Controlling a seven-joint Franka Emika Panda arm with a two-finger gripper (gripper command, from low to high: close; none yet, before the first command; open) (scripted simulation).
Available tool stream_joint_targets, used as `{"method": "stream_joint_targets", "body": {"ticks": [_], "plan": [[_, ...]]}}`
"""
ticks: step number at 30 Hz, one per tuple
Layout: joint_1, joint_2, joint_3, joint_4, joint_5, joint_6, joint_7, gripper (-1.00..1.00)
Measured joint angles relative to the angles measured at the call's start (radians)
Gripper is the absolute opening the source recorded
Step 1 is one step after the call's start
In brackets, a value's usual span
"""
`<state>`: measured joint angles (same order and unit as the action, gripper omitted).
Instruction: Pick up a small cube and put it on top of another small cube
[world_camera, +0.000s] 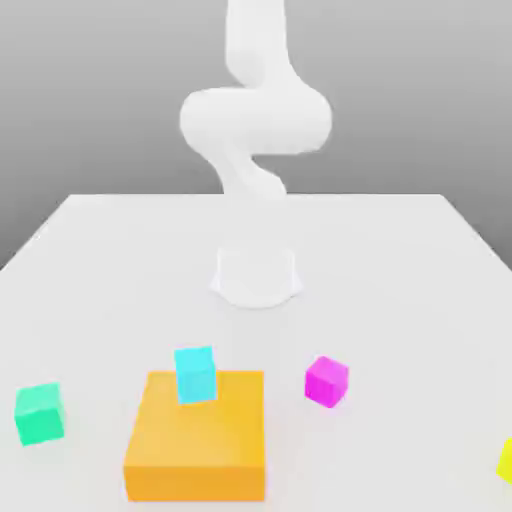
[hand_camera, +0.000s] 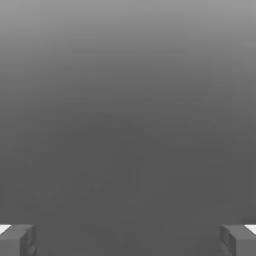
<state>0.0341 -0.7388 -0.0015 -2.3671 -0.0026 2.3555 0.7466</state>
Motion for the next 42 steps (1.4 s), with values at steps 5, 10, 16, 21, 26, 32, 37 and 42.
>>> {"method": "stream_joint_targets", "body": {"ticks": [5,10,16,21,26,32,37,42], "plan": [[0.079,0.149,-0.004,-0.158,-0.003,0.132,-0.131,0.00],[0.158,0.299,-0.009,-0.318,-0.004,0.264,-0.268,0.00],[0.259,0.515,-0.009,-0.532,0.000,0.445,-0.463,0.00],[0.294,0.792,0.007,-0.592,-0.007,0.663,-0.545,0.00],[0.302,0.972,0.000,-0.564,-0.013,0.809,-0.544,-1.00],[0.303,0.987,-0.001,-0.562,-0.016,0.820,-0.541,-1.00],[0.294,0.855,0.008,-0.586,-0.015,0.713,-0.542,-1.00],[0.281,0.679,0.005,-0.611,-0.001,0.561,-0.546,-1.00]]}}
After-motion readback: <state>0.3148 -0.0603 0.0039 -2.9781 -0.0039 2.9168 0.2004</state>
